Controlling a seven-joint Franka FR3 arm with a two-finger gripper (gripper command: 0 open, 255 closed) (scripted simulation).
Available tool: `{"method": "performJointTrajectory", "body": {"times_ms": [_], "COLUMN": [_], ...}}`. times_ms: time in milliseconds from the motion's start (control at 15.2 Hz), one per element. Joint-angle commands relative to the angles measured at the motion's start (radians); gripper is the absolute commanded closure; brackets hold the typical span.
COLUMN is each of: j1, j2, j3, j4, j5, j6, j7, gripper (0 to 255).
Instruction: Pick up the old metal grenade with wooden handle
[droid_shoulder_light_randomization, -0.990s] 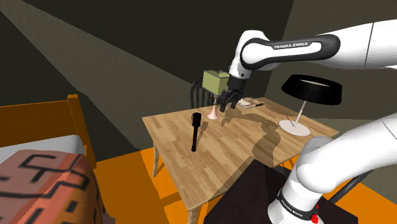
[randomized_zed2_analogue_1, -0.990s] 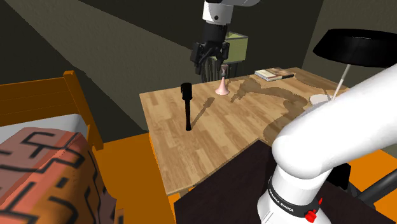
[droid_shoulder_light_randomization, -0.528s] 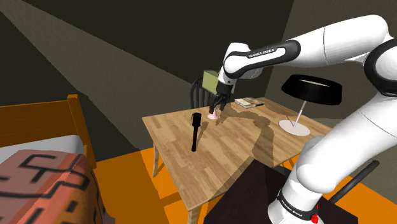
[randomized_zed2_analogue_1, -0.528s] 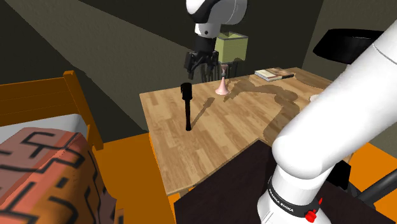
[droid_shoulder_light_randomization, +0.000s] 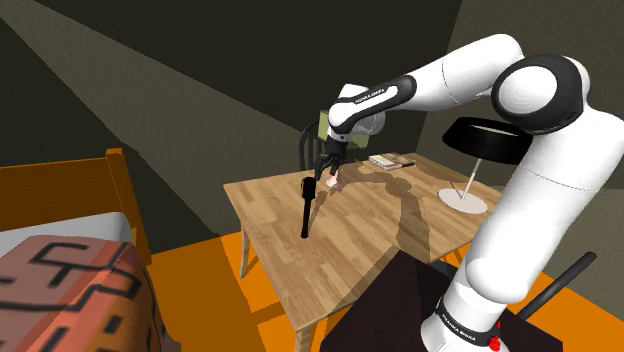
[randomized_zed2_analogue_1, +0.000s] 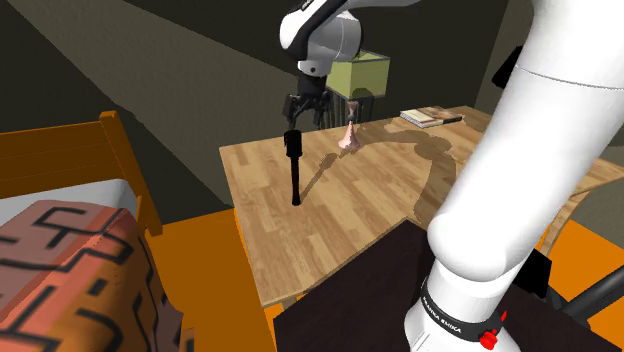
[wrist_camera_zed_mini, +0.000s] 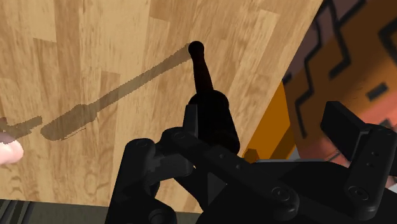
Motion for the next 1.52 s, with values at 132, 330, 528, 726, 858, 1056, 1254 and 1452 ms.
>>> {"method": "performJointTrajectory", "body": {"times_ms": [132,330,528,726,858,1056,1254,1452], "j1": [-0.007,-0.017,-0.019,-0.021,-0.023,-0.023,-0.022,-0.022], "j2": [0.155,0.237,0.258,0.28,0.293,0.293,0.294,0.293], "j3": [-0.007,-0.005,-0.001,0.003,0.005,0.005,0.006,0.006], "j4": [0.12,0.191,0.176,0.163,0.157,0.157,0.157,0.156], "j5": [0.053,0.082,0.094,0.108,0.116,0.115,0.115,0.115], "j6": [0.047,0.065,0.1,0.134,0.151,0.152,0.152,0.152], "j7": [-0.055,-0.084,-0.096,-0.109,-0.116,-0.116,-0.116,-0.116], "gripper": [0,0,0,0,0,255,255,255]}}
